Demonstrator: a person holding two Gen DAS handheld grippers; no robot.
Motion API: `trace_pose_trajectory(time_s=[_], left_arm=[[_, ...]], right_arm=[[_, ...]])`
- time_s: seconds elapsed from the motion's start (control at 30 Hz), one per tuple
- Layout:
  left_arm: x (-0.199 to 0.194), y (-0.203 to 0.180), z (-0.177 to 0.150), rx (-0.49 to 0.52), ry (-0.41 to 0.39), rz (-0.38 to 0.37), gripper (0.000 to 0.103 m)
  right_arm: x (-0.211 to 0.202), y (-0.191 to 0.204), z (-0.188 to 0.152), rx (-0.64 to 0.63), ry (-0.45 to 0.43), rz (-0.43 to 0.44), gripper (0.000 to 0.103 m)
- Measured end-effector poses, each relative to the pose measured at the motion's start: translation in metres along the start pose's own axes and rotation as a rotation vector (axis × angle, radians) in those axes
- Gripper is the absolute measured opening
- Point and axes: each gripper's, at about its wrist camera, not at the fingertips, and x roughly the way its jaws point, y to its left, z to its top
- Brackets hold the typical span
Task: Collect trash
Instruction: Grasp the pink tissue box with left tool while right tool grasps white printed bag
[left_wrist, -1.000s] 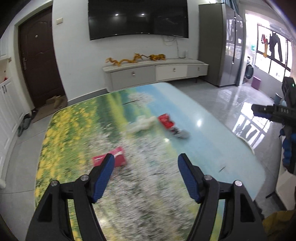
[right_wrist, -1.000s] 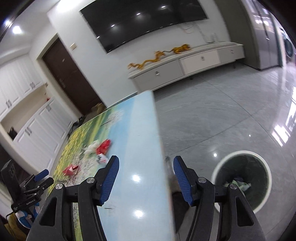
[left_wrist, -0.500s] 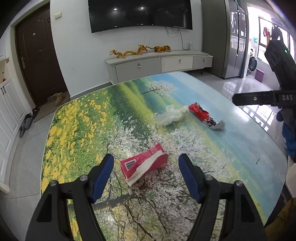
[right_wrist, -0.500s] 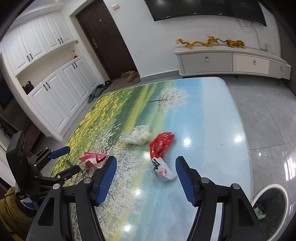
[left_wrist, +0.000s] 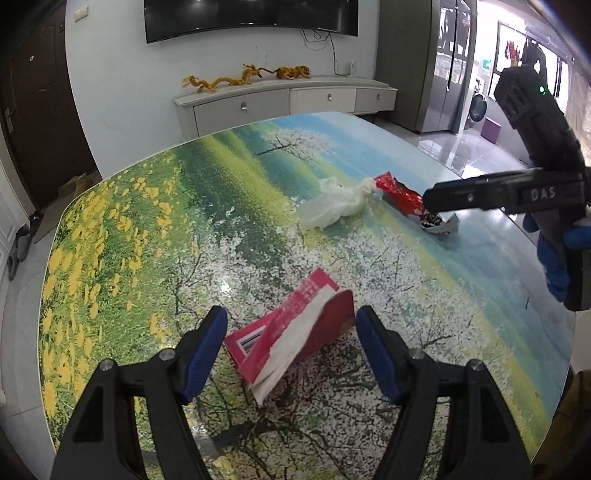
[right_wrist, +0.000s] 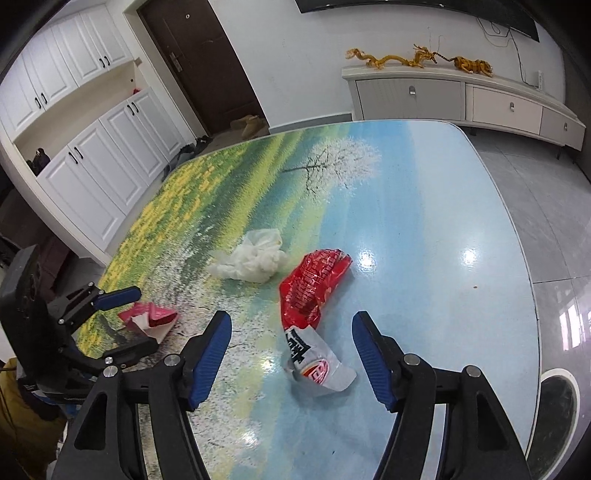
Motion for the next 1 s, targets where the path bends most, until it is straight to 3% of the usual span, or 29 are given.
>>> trace_pose_trajectory(time_s=[0.2, 0.37, 0.5, 0.73, 0.8, 0.83, 0.87, 1.0], left_arm=[[0.0, 0.008, 0.0, -0.072, -0.01, -0.038, 0.069], [0.002, 0.004, 0.001, -0.062, -0.007, -0.015, 0.069], [0.002, 0.003, 0.001, -0.068, -0.009, -0.002, 0.068], [-0.004, 0.011, -0.003, -0.114, -0.031, -0.005, 0.061], [-0.005, 0.012, -0.003, -0.131, -0.039, -0.009, 0.053], [-0.002, 0.013, -0.003, -0.138, -0.021, -0.015, 0.009], [0.004, 0.015, -0.004, -0.154, 0.01, -0.034, 0.008], [0.004, 0.02, -0.005, -0.191, -0.008, -0.049, 0.007]], right_arm=[[0.015, 0.001, -0.001, -0.031, 0.024, -0.027, 0.063], [0.014, -0.001, -0.005, -0.049, 0.022, -0.053, 0.047], [0.015, -0.008, -0.003, -0.049, 0.018, -0.062, 0.023], [0.021, -0.014, 0.008, -0.054, -0.004, -0.054, 0.022], [0.022, -0.015, 0.01, -0.054, -0.012, -0.041, 0.022], [0.023, -0.015, 0.011, -0.054, -0.013, -0.037, 0.022], [0.024, -0.016, 0.011, -0.053, -0.016, -0.03, 0.022], [0.024, -0.019, 0.011, -0.043, -0.026, -0.006, 0.022]])
